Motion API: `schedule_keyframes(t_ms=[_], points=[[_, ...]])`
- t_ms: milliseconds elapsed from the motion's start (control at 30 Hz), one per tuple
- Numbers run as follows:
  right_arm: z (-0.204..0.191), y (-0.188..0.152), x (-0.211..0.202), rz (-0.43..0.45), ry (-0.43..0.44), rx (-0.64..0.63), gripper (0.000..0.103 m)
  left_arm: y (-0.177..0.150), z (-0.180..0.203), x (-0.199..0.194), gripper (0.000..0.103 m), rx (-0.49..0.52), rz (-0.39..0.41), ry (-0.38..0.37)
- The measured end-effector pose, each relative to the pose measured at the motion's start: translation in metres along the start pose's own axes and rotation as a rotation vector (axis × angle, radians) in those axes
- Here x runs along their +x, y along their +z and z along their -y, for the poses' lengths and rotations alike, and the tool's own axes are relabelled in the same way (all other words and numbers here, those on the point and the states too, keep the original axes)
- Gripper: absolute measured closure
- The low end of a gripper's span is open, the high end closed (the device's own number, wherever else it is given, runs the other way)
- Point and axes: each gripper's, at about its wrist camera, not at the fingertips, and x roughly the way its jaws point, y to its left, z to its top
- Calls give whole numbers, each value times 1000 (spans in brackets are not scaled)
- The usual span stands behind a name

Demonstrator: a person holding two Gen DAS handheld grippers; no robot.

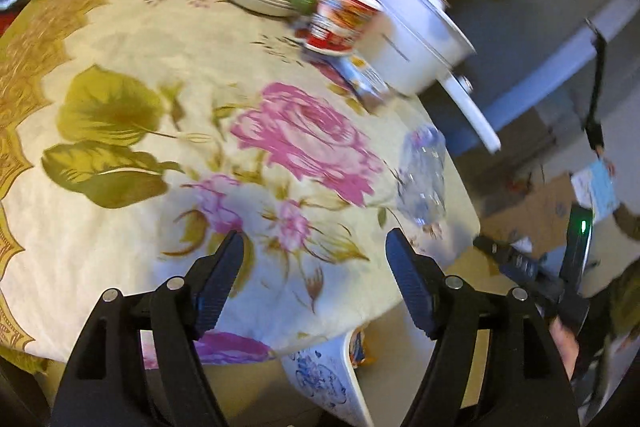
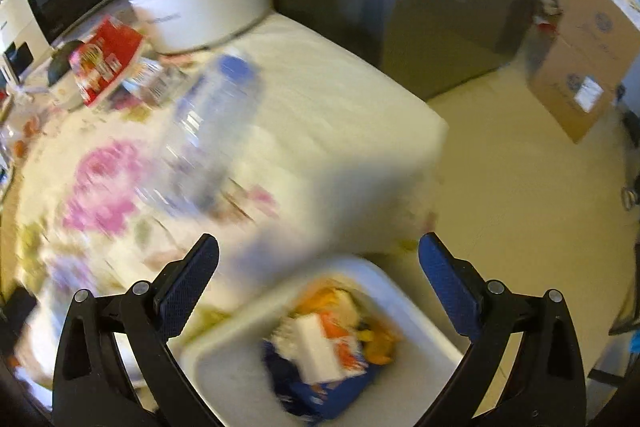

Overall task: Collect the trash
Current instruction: 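Reach the right gripper to the clear plastic bottle and grasp it, then grasp the red noodle cup with the left gripper while the right gripper holds the bottle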

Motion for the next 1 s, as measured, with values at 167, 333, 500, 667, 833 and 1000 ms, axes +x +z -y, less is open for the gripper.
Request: schedule_keyframes(t_ms=[167, 333, 500, 667, 833, 1000], points=[[-47, 44, 23, -56, -3, 8, 7, 8, -6, -8, 31, -32, 10, -29], [-68, 60, 52, -104, -67, -4, 7, 14, -10, -8, 31, -24, 13, -35], [-73, 64, 77, -138, -111, 2, 7, 19, -15, -7, 31, -40, 9, -41], [-73, 64, 91, -169, -84, 32, 9, 21, -16, -3, 31, -37, 0, -39], [-77, 60, 103, -208, -48, 7, 38, 20, -17, 3, 31, -40, -12, -27], [-68, 53, 93, -145, 11, 5, 43, 22, -16, 12, 31, -59, -21, -18]])
